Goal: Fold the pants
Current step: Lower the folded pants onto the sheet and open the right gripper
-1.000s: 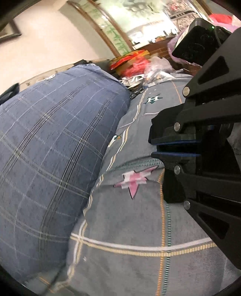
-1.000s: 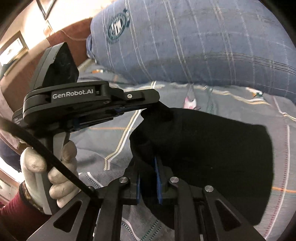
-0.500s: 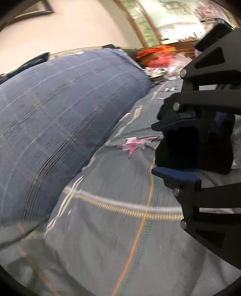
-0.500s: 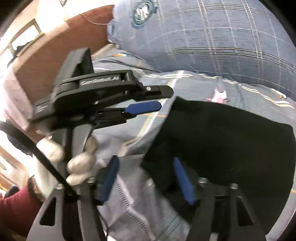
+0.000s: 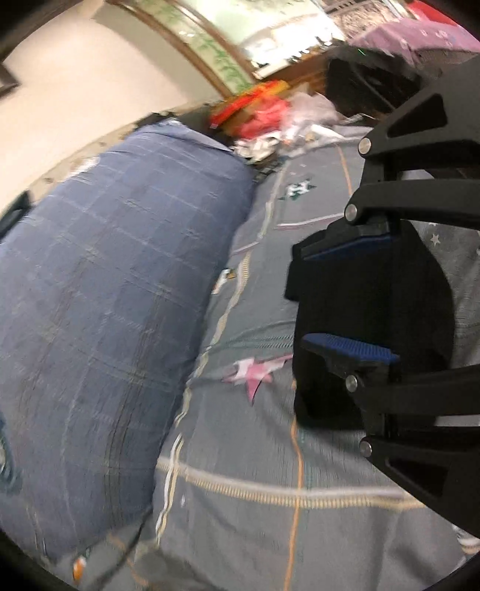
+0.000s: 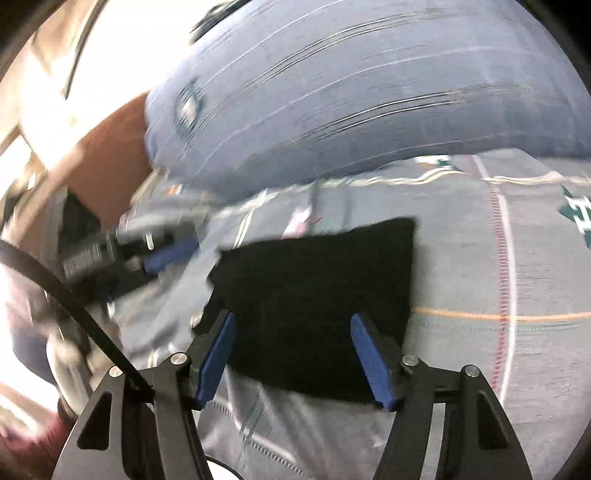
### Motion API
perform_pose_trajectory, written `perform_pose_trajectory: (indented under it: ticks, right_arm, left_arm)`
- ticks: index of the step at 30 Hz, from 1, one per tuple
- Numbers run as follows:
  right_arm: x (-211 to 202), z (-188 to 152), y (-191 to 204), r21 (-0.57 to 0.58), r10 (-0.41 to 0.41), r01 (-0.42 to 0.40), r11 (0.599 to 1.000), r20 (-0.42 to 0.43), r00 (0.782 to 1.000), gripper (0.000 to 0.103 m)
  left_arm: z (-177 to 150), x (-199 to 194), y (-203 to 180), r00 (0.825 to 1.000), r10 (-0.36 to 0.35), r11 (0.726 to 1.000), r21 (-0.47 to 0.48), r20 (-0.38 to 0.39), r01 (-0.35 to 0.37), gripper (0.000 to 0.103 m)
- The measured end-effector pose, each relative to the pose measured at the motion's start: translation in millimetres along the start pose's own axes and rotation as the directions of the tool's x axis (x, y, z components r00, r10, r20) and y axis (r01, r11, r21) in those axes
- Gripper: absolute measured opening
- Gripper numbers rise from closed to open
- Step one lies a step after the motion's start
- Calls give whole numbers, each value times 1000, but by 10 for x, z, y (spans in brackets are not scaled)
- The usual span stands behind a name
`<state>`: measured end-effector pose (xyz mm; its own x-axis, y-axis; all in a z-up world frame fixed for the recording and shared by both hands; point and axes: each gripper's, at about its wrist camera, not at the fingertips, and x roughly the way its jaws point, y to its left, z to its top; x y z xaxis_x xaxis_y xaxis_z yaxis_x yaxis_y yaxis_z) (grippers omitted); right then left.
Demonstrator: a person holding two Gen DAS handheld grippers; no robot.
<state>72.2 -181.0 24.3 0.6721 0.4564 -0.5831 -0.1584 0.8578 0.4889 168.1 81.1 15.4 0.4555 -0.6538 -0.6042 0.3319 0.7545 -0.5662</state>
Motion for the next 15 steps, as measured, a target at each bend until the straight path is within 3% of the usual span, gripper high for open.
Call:
perform_pose_trajectory:
  ticks: [4, 5, 6, 10, 15]
  right_arm:
    - [69, 226, -128, 82, 39, -40, 996, 19, 999, 70]
    - [148, 285, -149, 99, 54, -55, 994, 12, 998, 70]
    - [246, 340, -151, 113, 69, -69, 991, -1, 998, 70]
    - [721, 467, -239, 182, 130, -114, 977, -79, 988, 70]
    - [1185, 628, -450, 241, 52, -30, 970, -86, 995, 68]
  left_arm:
    - [-4, 401, 200, 983, 167, 986, -6, -79, -168, 36]
    - [-28, 456, 302, 980, 173, 984, -35, -95, -177, 30]
    - [-46, 468, 388, 982, 164, 983, -63, -93, -170, 22]
    - [-110, 404, 559, 995, 84, 988, -122, -52, -90, 21]
    - [-162, 433, 649, 999, 45, 991, -126, -24, -48, 21]
